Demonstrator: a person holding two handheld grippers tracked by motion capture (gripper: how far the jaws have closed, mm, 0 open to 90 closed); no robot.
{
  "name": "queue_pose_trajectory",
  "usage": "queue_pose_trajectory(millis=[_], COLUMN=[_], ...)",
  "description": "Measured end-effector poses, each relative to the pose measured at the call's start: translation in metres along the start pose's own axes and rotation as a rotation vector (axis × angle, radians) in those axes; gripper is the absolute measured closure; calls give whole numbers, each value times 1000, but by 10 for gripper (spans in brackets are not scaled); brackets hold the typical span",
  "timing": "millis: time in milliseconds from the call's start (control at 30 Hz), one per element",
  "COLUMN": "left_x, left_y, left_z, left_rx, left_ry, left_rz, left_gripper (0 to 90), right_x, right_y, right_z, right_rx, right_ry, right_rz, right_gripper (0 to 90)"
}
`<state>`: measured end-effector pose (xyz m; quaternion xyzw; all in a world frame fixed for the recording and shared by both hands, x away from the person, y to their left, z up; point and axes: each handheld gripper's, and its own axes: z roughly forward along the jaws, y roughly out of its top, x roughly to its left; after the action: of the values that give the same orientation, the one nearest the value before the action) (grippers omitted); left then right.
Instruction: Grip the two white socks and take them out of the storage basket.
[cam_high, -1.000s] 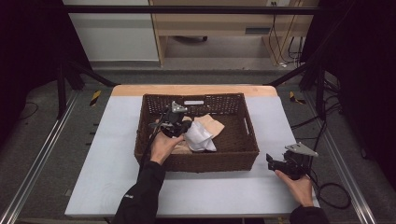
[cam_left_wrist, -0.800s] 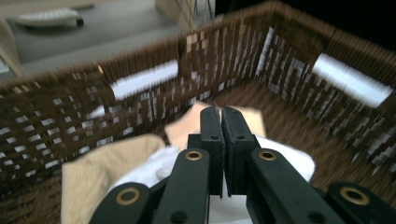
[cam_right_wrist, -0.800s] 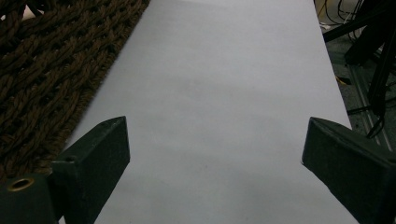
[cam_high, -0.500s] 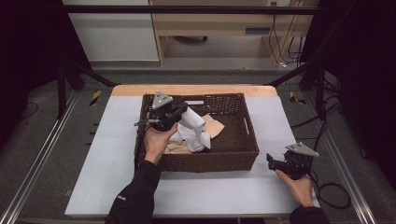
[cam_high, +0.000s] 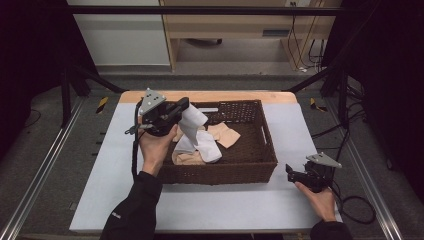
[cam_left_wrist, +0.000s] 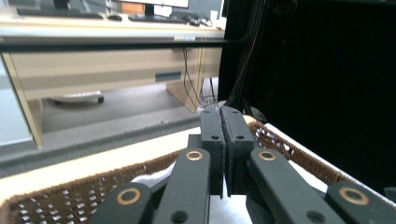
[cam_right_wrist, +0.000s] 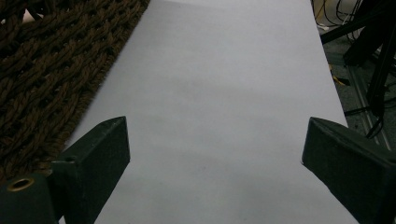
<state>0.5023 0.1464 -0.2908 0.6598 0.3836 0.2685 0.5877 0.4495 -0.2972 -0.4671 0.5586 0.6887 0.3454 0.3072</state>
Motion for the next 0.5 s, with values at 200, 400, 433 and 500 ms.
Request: queue_pose_trajectory(millis=[200, 400, 433, 500], left_x=[2, 8, 9, 12], left_y=[14, 25, 27, 33], left_z=[-22, -39, -42, -52], left_rx=[-49, -88, -95, -115], left_ry=[14, 25, 28, 36], left_rz=[9, 5, 4, 2], left_gripper=[878, 878, 878, 878], right_x=[0, 0, 0, 0], right_y=[0, 0, 0, 0], right_z=[-1, -1, -1, -1], right_rx=[-3, -5, -5, -5], right_ry=[-1, -2, -2, -2], right_rz=[4, 6, 5, 5], right_gripper=[78, 78, 78, 78])
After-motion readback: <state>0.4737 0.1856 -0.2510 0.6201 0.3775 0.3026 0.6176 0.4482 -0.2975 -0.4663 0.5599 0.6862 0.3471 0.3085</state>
